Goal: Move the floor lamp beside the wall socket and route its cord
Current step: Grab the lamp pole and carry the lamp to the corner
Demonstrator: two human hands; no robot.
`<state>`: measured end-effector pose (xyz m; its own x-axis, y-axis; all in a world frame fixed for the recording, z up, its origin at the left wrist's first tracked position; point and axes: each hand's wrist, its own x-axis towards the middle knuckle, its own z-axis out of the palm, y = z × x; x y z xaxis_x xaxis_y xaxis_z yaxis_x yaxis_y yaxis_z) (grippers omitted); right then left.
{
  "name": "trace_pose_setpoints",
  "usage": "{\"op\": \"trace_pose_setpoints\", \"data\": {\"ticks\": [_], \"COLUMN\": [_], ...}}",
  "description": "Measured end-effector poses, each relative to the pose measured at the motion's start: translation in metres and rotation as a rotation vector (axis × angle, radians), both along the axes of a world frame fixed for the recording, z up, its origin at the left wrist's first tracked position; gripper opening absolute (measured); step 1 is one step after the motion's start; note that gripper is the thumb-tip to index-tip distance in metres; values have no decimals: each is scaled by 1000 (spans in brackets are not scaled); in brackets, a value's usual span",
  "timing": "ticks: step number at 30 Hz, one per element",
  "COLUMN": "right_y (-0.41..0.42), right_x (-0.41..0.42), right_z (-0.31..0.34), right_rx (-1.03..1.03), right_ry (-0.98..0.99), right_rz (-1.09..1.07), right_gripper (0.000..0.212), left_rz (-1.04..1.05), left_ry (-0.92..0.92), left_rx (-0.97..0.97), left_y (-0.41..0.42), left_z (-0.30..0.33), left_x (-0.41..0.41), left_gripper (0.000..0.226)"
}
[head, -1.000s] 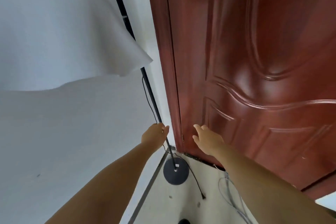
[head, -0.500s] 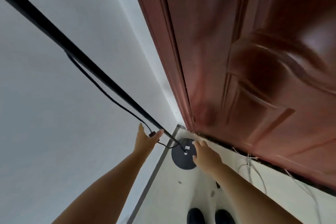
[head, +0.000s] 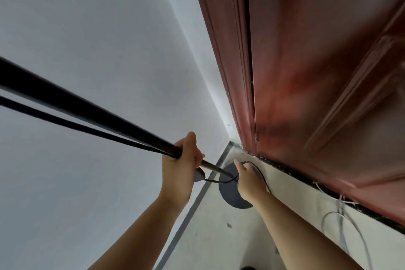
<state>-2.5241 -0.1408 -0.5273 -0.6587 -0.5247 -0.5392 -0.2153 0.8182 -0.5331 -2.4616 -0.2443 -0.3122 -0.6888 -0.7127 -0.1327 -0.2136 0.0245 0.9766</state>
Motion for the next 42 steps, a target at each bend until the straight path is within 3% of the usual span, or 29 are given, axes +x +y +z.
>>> {"op": "trace_pose_setpoints", "data": {"ticks": [5,8,11,14,16,19,25,30,36,42], "right_y": [-17,-16,-7,-6,-11,-20,-31,-26,-19,-20], "right_x": [-9,-10,-11,-2,4,4,30,59,115,187], "right_z": [-67,-70,-53,-9,14,31,75,143,248,346], "right_rx": [125,62,-175,-498,-581,-499,-370,-405,-357,-324], "right_ry": [3,-6,38,-65,-131,-54,-123,-348,-285,-340], "right_rz": [50,-161,-257,-73,67,196,188,68,318,516], "right_gripper": [32,38,23,38,40,28,6,31,14,35], "left_rz": [-79,-101,-78,-53,-38,-29,82,135,266,435], "left_ry": [102,121,97,71,54,37,34,32,67,134], "left_rx": [-36,-29,-15,0,16,25,7,23,56,52], "left_y": [-6,-7,-6,-3,-1,2,14,29,43,52], "left_z": [-10,-9,-8,-5,-3,-1,17,82,193,286], "left_x": [-2,-1,0,-1,-2,-2,27,65,127,209], "left_gripper": [48,45,49,47,46,49,52,50,63,65]}}
